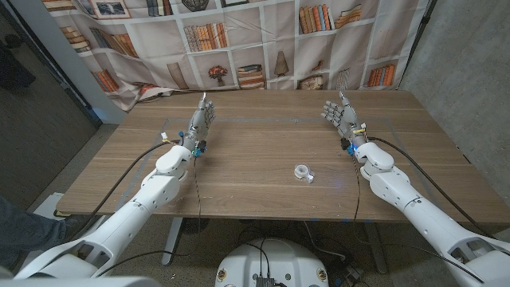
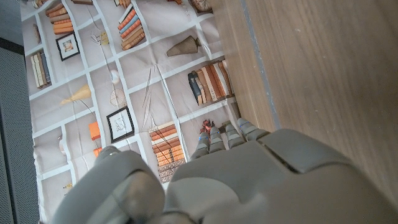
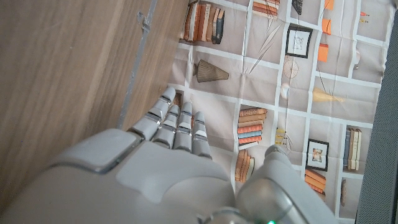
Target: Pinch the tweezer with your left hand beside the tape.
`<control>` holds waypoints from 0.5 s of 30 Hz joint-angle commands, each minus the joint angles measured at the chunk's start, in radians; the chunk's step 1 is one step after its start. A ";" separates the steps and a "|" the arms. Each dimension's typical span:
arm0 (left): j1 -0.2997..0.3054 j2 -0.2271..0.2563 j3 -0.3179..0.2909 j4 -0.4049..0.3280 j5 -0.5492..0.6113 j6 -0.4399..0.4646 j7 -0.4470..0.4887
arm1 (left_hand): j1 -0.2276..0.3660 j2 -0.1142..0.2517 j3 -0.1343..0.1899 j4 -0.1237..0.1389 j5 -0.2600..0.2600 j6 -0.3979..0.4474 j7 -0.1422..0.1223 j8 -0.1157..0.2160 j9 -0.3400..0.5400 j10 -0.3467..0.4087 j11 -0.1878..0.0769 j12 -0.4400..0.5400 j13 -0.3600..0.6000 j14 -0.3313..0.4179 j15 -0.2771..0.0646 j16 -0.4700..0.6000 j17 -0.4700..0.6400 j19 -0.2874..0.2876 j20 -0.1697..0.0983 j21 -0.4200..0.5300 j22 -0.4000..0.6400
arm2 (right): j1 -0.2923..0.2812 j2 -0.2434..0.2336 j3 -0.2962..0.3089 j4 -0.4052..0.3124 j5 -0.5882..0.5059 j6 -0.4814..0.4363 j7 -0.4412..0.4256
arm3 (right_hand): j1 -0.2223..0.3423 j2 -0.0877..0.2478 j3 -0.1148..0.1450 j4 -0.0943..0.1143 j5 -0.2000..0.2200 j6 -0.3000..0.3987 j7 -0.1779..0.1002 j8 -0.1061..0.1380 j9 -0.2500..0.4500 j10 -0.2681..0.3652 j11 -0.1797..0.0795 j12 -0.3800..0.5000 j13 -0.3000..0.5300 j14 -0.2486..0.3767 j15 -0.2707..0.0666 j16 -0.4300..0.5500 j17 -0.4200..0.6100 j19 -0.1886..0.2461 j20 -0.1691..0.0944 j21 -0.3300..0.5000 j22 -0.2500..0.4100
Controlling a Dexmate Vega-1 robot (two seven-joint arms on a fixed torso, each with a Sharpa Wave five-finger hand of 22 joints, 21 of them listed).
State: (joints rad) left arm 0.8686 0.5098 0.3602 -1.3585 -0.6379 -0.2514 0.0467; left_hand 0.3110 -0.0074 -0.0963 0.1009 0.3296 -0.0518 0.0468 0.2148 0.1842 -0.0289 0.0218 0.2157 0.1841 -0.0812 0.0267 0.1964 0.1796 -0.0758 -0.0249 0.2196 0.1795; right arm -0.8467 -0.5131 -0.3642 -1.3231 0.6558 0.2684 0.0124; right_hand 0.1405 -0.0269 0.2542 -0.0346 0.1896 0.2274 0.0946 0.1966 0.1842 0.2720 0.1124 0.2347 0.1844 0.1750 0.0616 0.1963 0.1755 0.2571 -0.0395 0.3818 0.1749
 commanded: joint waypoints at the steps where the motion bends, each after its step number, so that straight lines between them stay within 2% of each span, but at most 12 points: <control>1: 0.041 0.016 -0.010 -0.098 0.032 0.070 0.138 | 0.023 0.010 0.004 -0.005 0.002 0.006 0.003 0.004 0.002 0.016 0.001 0.010 0.004 0.021 0.001 0.009 0.003 0.019 0.000 0.011 0.004 | -0.013 -0.012 0.005 -0.036 -0.008 -0.027 -0.020 | 0.011 0.002 0.006 -0.001 0.004 0.010 -0.001 0.006 0.003 0.009 0.001 0.004 0.002 0.012 -0.001 0.005 0.005 0.011 -0.008 0.006 0.003; 5: 0.051 0.029 -0.014 -0.126 0.046 0.088 0.166 | 0.049 0.023 0.012 -0.016 -0.005 0.024 0.011 0.007 0.003 0.046 0.002 0.017 0.004 0.049 0.001 0.012 0.003 0.047 0.004 0.018 0.003 | -0.021 -0.018 0.006 -0.056 -0.019 -0.035 -0.039 | 0.012 0.003 0.007 -0.002 0.004 0.010 0.000 0.006 0.004 0.010 0.001 0.004 0.002 0.014 -0.002 0.005 0.005 0.014 -0.008 0.006 0.003; 10: 0.060 0.073 -0.013 -0.178 0.091 0.139 0.204 | 0.078 0.034 0.021 -0.029 -0.012 0.040 0.012 0.010 0.003 0.067 0.000 0.020 0.004 0.074 0.003 0.015 0.002 0.066 0.007 0.022 0.003 | -0.031 -0.023 0.011 -0.078 -0.028 -0.035 -0.060 | 0.015 0.007 0.009 -0.004 0.003 0.008 0.002 0.004 0.004 0.007 0.003 0.002 0.002 0.013 0.000 0.002 0.005 0.015 -0.007 0.004 0.003; 15: 0.050 0.100 -0.011 -0.173 0.103 0.142 0.167 | 0.125 0.045 0.033 -0.052 -0.025 0.077 0.014 0.017 0.003 0.109 -0.001 0.028 0.005 0.115 -0.002 0.018 0.002 0.087 0.011 0.025 0.003 | -0.040 -0.034 0.013 -0.103 -0.038 -0.049 -0.078 | 0.018 0.010 0.011 -0.005 0.003 0.008 0.003 0.004 0.004 0.007 0.003 0.001 0.003 0.013 0.000 0.001 0.005 0.016 -0.005 0.003 0.003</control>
State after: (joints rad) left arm 0.9136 0.5558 0.3500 -1.4853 -0.5847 -0.1616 0.1910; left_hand 0.4172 0.0342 -0.0640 0.0589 0.3087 0.0097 0.0574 0.2259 0.1841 0.0624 0.0229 0.2368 0.1840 0.0186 0.0251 0.2079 0.1795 0.0021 -0.0123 0.2406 0.1794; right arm -0.8664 -0.5285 -0.3572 -1.3758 0.6381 0.2384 -0.0292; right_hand 0.1485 -0.0190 0.2583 -0.0387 0.1896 0.2272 0.0945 0.1966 0.1840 0.2720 0.1123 0.2347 0.1843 0.1807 0.0574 0.1963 0.1794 0.2639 -0.0395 0.3818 0.1748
